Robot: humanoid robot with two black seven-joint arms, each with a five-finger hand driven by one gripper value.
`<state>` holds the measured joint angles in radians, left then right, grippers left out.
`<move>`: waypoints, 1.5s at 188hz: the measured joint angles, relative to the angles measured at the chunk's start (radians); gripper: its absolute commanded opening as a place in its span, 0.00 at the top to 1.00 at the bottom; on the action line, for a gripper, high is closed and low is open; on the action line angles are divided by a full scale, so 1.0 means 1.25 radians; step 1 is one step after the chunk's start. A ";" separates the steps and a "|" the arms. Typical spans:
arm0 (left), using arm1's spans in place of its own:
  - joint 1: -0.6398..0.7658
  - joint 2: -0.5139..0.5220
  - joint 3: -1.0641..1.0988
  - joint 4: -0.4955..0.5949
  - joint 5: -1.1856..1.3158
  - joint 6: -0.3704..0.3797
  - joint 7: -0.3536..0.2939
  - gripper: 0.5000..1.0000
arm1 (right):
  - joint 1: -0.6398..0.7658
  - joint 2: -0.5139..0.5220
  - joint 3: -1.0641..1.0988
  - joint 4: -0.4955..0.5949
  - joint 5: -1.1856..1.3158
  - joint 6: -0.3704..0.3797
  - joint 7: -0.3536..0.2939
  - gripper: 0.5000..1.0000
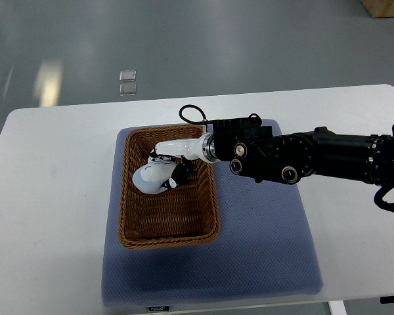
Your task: Place blue toy in brown basket
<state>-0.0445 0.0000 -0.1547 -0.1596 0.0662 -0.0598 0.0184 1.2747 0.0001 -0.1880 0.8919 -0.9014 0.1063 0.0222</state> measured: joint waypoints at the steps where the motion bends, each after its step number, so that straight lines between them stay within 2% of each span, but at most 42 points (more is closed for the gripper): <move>1: 0.000 0.000 0.000 0.000 0.000 0.000 0.000 0.00 | 0.000 0.000 0.000 0.000 0.000 0.000 0.000 0.34; 9: 0.000 0.000 0.000 0.000 0.000 0.000 0.000 0.00 | -0.001 0.000 0.000 0.000 0.000 -0.001 0.002 0.29; 23: 0.000 0.000 0.000 0.000 0.000 0.000 0.000 0.00 | -0.001 0.000 0.003 0.000 0.002 -0.001 0.005 0.28; 34: 0.000 0.000 -0.001 0.000 0.000 0.000 0.000 0.00 | 0.000 0.000 0.009 0.000 0.008 -0.001 0.006 0.22; 61: 0.000 0.000 -0.001 0.000 0.001 0.000 0.000 0.00 | 0.019 -0.008 0.052 0.003 0.023 0.006 0.007 0.20; 113: 0.000 0.000 0.001 0.002 0.000 0.000 0.000 0.00 | 0.036 -0.163 0.262 0.030 0.167 0.086 0.008 0.20; 136: 0.000 0.000 0.001 0.002 0.000 0.000 0.000 0.00 | -0.024 -0.234 0.399 0.031 0.269 0.098 0.007 0.19; 154: 0.000 0.000 0.001 0.000 0.000 0.000 0.000 0.00 | -0.104 -0.260 0.525 0.029 0.347 0.100 0.007 0.19; 196: 0.000 0.000 0.002 -0.001 0.001 0.000 0.000 0.00 | -0.311 -0.238 0.765 0.017 0.473 0.107 0.013 0.18; 227: 0.000 0.000 0.002 -0.001 0.001 0.000 0.000 0.00 | -0.425 -0.192 0.855 0.001 0.482 0.111 0.049 0.18; 254: 0.000 0.000 0.003 -0.001 0.001 0.000 0.000 0.00 | -0.501 -0.147 0.929 -0.007 0.482 0.111 0.090 0.18; 282: 0.000 0.000 0.002 -0.002 0.001 0.000 0.000 0.00 | -0.530 -0.117 0.965 -0.009 0.482 0.111 0.103 0.18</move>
<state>-0.0445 0.0000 -0.1516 -0.1621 0.0677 -0.0598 0.0184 0.6126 -0.1464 1.0188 0.8807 -0.2991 0.2455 0.1504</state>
